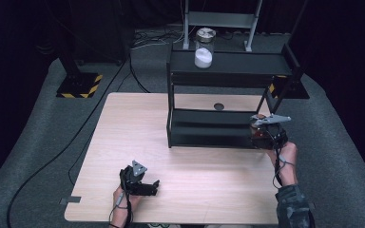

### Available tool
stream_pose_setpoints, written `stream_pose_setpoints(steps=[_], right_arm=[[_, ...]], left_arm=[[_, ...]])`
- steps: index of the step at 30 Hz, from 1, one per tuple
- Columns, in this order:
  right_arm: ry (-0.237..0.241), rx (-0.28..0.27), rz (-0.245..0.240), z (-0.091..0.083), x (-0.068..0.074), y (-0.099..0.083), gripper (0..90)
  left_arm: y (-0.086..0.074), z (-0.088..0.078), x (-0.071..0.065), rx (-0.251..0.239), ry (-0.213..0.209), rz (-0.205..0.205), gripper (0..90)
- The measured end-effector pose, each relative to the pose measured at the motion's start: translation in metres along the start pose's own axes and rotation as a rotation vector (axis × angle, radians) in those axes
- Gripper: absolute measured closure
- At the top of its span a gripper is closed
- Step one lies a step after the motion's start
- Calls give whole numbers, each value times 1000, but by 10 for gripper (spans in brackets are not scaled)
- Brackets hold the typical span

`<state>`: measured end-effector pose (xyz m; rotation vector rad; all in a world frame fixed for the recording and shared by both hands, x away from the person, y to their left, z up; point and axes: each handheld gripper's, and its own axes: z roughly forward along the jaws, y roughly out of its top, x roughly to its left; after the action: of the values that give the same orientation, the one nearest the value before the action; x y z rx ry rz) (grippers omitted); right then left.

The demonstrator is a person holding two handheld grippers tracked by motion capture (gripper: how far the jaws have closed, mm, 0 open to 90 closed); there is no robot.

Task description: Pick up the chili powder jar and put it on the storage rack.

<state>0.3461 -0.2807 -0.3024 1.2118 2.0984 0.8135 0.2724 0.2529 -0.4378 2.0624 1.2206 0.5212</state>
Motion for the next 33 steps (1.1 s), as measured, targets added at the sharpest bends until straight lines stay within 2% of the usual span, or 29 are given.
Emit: stream_pose_setpoints(steps=[33], right_arm=[[-12, -20, -27, -23, -7, 28, 311]], left_arm=[[0, 0, 0, 0, 0, 0, 0]])
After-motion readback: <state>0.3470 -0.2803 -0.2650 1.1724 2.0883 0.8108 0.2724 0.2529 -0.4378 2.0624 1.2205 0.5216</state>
